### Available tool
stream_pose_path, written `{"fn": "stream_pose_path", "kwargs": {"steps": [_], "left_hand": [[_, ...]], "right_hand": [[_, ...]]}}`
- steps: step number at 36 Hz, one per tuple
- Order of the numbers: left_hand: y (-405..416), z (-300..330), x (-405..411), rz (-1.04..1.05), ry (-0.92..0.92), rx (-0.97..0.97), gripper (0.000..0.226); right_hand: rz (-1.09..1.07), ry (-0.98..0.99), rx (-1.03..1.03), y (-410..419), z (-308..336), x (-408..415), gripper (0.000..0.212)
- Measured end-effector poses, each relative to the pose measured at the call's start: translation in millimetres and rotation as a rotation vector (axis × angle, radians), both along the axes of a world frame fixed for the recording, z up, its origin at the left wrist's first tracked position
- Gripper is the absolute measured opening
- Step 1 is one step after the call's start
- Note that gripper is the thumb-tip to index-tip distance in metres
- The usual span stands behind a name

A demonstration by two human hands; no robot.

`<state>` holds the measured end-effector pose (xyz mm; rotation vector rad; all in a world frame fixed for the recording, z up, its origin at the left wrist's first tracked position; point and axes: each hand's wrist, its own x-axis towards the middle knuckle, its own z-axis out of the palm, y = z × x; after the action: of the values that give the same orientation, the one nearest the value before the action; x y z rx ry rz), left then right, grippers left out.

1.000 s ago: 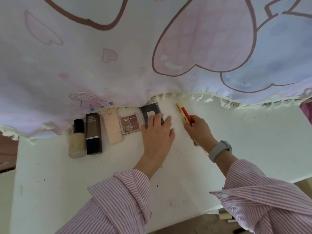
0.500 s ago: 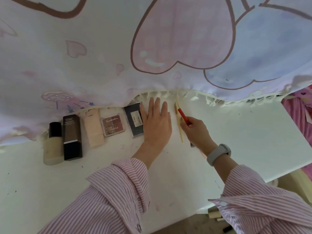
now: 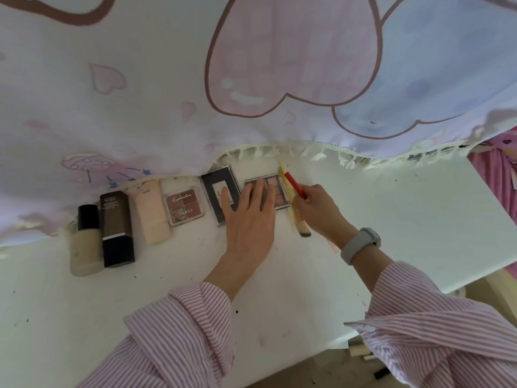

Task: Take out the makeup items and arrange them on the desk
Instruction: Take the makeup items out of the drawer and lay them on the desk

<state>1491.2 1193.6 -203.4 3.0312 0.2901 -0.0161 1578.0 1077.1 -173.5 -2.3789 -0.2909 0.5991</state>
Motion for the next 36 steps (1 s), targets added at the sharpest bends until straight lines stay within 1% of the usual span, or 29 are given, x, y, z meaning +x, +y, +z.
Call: {"fn": "stream_pose_path", "kwargs": {"steps": [2, 4, 7, 10, 12, 19, 22, 26, 28, 30, 34, 36], "left_hand": [[-5, 0, 1, 0.037, 0.035, -0.016, 0.049], [-9, -2, 1, 0.042, 0.030, -0.022, 0.055], [-14, -7, -3, -0.031, -0.032, -0.022, 0.057], [-19, -9, -6, -0.118, -0.042, -0.044, 0.058], [-21, -10, -7, -0.133, -0.036, -0.061, 0.059], [-24, -13, -5, -0.208, -0.036, -0.068, 0.069], [-26, -13, -5, -0.231, -0.042, -0.063, 0.072], [-25, -14, -7, -0.191, -0.039, -0.055, 0.071], [-24, -17, -10, -0.181, -0.029, -0.053, 0.071], [-24, -20, -13, -0.186, -0.025, -0.055, 0.069], [-25, -22, -17, -0.183, -0.031, -0.039, 0.065], [-27, -22, -18, -0.176, -0.026, -0.030, 0.064]], "right_hand": [[-0.034, 0.015, 0.059, -2, 3, 1, 0.022], [-0.065, 0.021, 0.107, -9, 6, 4, 0.025], [-0.098, 0.046, 0.144, -17, 14, 8, 0.033], [-0.142, 0.038, 0.179, -20, 13, 11, 0.043], [-0.141, 0.029, 0.217, -21, 8, 11, 0.045], [-0.142, -0.191, 0.124, -43, -3, -10, 0.034], [-0.058, -0.219, 0.079, -55, -7, -28, 0.034], [0.045, -0.291, 0.019, -68, -15, -55, 0.037], [0.125, -0.336, -0.055, -73, -20, -64, 0.035], [0.161, -0.367, -0.077, -75, -24, -67, 0.031], [0.098, -0.377, -0.012, -67, -23, -59, 0.027], [0.041, -0.367, -0.014, -62, -24, -56, 0.027]]}}
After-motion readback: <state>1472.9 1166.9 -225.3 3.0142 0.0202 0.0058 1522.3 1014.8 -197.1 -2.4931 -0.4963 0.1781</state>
